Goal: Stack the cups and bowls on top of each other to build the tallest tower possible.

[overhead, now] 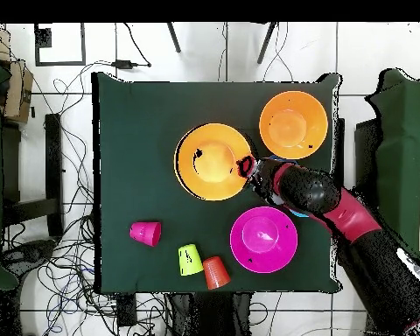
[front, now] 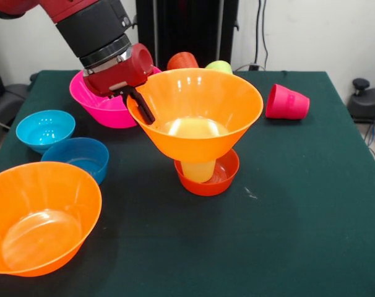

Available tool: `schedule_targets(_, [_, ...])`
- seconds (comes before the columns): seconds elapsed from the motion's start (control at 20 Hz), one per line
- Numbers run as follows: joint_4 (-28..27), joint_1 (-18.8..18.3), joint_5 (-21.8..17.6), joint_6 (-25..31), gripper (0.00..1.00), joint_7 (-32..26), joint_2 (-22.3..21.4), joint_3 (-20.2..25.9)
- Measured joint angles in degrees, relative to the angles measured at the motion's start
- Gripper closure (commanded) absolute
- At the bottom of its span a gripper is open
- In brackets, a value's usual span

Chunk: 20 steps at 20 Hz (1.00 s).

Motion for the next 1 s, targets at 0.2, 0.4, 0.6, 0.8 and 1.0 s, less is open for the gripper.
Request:
schedule_targets(0.2, [0.0,0.1,0.0,0.0,1.0,0.0,0.0,0.0])
schedule_targets(0.4, [0.0,0.1,0.0,0.1,1.0,0.0,-0.3,0.0])
schedule_targets(0.6, [0.0,0.1,0.0,0.5,1.0,0.0,-1.3,0.0])
schedule_targets(0.8, [0.0,0.1,0.0,0.5,1.0,0.0,-2.1,0.0])
schedule_targets(1.0, [0.1,0.1,0.0,1.0,1.0,0.0,-3.2,0.0])
